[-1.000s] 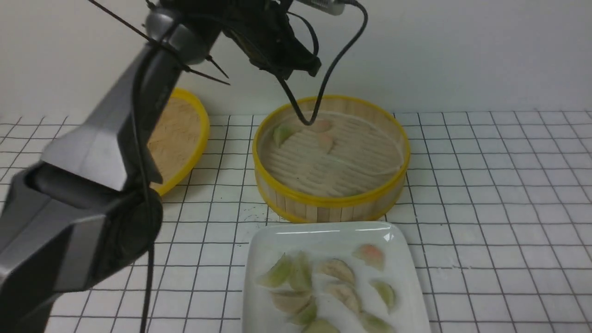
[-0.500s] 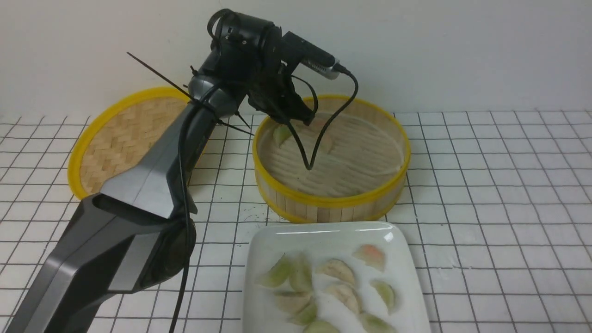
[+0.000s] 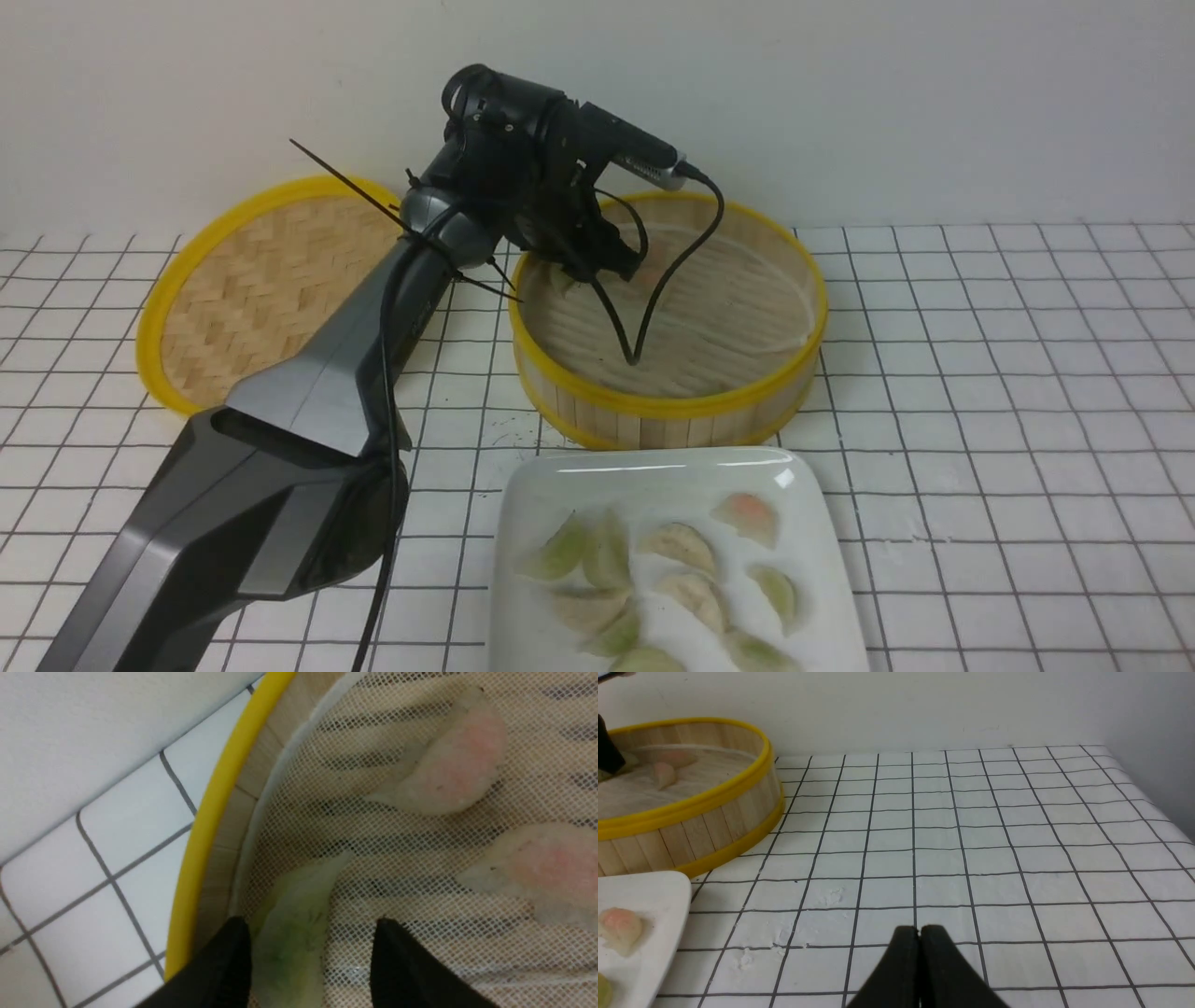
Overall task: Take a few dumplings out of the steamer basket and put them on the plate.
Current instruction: Use the left arm to grab a dumpling from the steamer
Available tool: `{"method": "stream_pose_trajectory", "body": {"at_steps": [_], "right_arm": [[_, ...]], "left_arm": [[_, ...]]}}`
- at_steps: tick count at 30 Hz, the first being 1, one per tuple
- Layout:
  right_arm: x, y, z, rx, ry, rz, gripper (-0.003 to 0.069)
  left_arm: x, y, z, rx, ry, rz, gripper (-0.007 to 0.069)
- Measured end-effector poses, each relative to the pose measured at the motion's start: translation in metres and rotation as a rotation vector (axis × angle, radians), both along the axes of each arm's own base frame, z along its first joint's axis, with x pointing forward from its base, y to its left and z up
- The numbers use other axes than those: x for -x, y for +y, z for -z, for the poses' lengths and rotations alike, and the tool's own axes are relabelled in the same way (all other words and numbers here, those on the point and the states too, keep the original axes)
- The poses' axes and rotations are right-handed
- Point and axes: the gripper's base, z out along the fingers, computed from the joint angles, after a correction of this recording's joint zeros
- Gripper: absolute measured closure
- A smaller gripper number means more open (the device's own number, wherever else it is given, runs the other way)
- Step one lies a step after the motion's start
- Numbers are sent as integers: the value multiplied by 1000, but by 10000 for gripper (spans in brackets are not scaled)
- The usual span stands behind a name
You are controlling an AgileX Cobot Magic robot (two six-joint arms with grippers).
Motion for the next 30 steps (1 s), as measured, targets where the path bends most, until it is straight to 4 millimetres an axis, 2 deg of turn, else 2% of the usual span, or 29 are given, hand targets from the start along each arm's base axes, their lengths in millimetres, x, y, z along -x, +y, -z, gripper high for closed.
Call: {"method": "stream_pose_trajectory", "body": {"at_steps": [2,5,9,16,18,22,26,27,28,30], "right_arm": [[0,0,0,0,0,0,675],[0,0,0,0,0,0,675],[0,0,0,0,0,0,675],[0,0,0,0,0,0,675],[0,0,0,0,0,0,675],[0,0,0,0,0,0,675],[0,0,0,0,0,0,675],[0,0,0,0,0,0,675],[0,0,0,0,0,0,675],[0,0,0,0,0,0,675]], "left_arm": [[0,0,0,12,3,-20,303],[0,0,0,20,6,-32,346],[-1,2,3,8,8,-40,541],[3,1,-5,34,34,-37,551],[7,1,-15,50,57,-34,551],[18,-1,-60,127,23,-16,551],[38,-3,-103,209,44,15,551],[45,-5,-109,214,65,22,551],[46,-5,-106,208,83,22,551],[68,-6,-110,184,160,32,551]]}}
